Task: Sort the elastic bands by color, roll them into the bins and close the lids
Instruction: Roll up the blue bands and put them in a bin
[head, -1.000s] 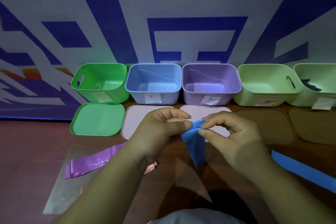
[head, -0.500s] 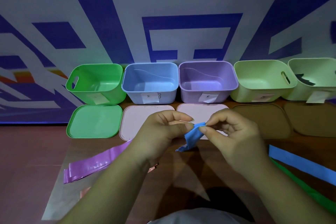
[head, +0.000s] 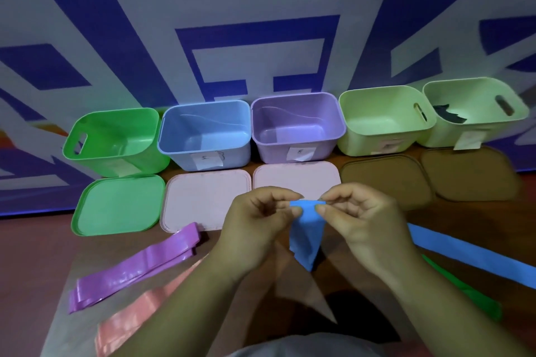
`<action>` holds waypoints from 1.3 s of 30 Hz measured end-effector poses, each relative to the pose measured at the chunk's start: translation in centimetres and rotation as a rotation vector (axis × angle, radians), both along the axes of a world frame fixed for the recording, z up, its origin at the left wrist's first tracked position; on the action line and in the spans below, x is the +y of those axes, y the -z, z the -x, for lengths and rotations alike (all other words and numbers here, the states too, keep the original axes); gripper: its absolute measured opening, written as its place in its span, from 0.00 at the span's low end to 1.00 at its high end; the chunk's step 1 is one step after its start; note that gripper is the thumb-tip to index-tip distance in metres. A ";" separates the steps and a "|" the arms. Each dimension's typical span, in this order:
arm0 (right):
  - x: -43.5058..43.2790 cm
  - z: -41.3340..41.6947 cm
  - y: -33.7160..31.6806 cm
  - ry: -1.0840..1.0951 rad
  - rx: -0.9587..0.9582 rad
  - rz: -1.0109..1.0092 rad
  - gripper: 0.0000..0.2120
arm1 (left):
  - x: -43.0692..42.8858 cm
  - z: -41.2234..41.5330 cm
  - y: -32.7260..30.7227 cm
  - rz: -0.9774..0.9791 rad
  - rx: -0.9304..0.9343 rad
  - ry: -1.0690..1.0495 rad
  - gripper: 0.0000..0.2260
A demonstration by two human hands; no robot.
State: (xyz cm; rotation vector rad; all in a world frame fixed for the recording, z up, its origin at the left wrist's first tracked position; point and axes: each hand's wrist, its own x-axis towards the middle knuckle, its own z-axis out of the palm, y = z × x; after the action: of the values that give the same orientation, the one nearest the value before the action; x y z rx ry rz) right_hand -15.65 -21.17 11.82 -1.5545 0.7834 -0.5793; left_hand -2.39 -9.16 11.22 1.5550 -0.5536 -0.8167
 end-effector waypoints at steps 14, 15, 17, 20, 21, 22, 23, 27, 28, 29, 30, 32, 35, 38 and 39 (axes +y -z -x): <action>-15.0 10.8 9.7 -0.078 0.549 0.077 0.07 | -7.7 5.9 6.2 -0.216 0.049 0.046 0.04; -16.1 11.6 10.9 -0.080 0.602 0.076 0.06 | -8.3 6.3 6.7 -0.234 0.052 0.038 0.04; -18.1 13.1 13.4 -0.117 0.695 0.156 0.06 | -9.4 7.0 7.7 -0.256 0.072 0.011 0.04; -20.3 14.4 16.0 -0.210 0.792 0.235 0.09 | -10.9 8.2 8.7 -0.253 0.085 0.003 0.04; -20.9 14.6 16.6 -0.235 0.807 0.265 0.10 | -11.4 8.6 9.0 -0.262 0.081 0.001 0.04; -21.3 14.8 17.2 -0.261 0.805 0.305 0.12 | -11.9 8.9 9.3 -0.269 0.086 -0.005 0.04; -21.6 14.8 17.7 -0.296 0.804 0.343 0.13 | -12.3 9.2 9.6 -0.279 0.093 -0.012 0.05; -22.2 14.5 19.1 -0.427 0.801 0.405 0.17 | -13.5 10.1 10.5 -0.325 0.129 -0.056 0.12; -22.3 14.4 19.5 -0.436 0.799 0.411 0.18 | -13.7 10.2 10.7 -0.329 0.139 -0.069 0.12; -22.4 14.3 19.8 -0.444 0.794 0.416 0.18 | -13.9 10.3 10.8 -0.338 0.148 -0.088 0.11; -22.5 14.3 20.1 -0.450 0.784 0.415 0.18 | -14.1 10.4 10.7 -0.335 0.164 -0.109 0.12; -22.6 14.2 20.6 -0.446 0.778 0.406 0.17 | -14.4 10.4 10.5 -0.333 0.164 -0.123 0.12; -22.7 14.2 21.2 -0.389 0.774 0.373 0.15 | -14.8 10.4 9.8 -0.333 0.144 -0.100 0.08; -22.7 14.2 21.3 -0.401 0.804 0.376 0.12 | -14.7 10.2 9.1 -0.330 0.111 -0.088 0.06; -22.7 14.3 21.1 -0.413 0.816 0.384 0.10 | -14.6 10.1 8.9 -0.322 0.111 -0.087 0.06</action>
State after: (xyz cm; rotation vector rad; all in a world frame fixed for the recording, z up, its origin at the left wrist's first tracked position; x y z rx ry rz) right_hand -29.91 -43.90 -9.28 -2.2754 0.9343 0.2644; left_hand -12.52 -23.73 2.34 1.8001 -0.2799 -0.9535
